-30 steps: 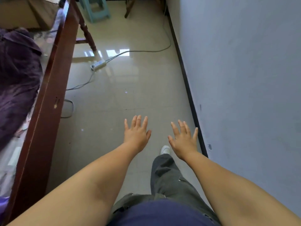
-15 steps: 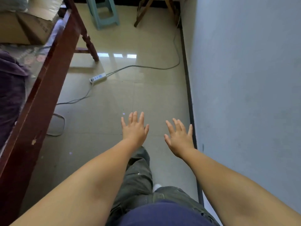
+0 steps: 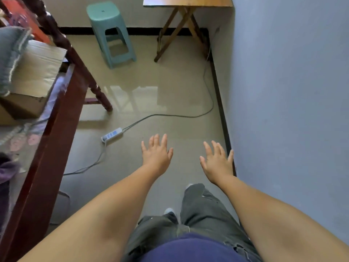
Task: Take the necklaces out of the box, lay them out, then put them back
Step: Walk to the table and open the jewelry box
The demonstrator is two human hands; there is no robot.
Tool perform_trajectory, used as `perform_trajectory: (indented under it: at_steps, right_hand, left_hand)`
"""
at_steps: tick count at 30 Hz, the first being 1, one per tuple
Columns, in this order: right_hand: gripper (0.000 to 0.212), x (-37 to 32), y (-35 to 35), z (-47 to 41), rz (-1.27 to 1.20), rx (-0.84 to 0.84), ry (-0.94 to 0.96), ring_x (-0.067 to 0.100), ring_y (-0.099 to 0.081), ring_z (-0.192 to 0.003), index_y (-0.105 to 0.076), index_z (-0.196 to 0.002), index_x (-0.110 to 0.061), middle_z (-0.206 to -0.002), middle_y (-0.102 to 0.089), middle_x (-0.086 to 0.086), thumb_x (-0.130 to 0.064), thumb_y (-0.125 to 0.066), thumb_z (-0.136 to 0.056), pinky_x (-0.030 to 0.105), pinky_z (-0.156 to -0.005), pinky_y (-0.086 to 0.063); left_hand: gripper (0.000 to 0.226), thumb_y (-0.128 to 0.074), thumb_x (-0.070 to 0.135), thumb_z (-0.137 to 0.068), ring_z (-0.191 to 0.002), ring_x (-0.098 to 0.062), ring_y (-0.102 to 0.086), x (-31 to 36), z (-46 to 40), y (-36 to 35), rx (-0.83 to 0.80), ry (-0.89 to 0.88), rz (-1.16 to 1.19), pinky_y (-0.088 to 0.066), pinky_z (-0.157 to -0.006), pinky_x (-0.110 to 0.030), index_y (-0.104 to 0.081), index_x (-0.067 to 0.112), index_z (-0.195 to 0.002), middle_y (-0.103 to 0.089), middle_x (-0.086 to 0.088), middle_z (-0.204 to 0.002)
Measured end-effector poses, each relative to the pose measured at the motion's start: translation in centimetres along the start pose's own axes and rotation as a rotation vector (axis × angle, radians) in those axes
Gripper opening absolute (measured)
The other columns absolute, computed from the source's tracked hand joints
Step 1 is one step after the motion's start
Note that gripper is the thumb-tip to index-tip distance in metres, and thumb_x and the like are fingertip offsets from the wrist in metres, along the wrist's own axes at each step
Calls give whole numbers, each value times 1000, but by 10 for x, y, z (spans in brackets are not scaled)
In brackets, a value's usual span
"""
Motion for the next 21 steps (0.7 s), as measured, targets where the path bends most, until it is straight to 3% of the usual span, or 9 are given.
perform_trajectory:
  at_steps: [11, 21]
  right_hand:
    - [56, 4, 133, -294, 46, 89, 28, 21, -2, -146, -8, -150, -25, -159, -7, 6, -41, -25, -99, 58, -114, 2]
    - [55, -28, 209, -534, 61, 47, 60, 20, -2, -146, -8, -149, -26, -159, -8, 5, -43, -24, -99, 57, -114, 3]
  left_hand:
    - [57, -25, 43, -98, -144, -25, -5, 41, -281, 106, 39, -46, 10, -3, -115, -54, -7, 21, -147, -12, -10, -157]
    - [57, -21, 46, -98, -144, -24, -4, 36, -515, 184, 12, -70, -50, -2, -115, -54, -5, 22, -147, -11, -9, -158]
Point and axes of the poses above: each hand's wrist, its own z-axis away from the middle knuckle, its own y-axis out of the back of the hand, x = y × z, the point moved 7 cm from there along -z, towards the middle knuckle
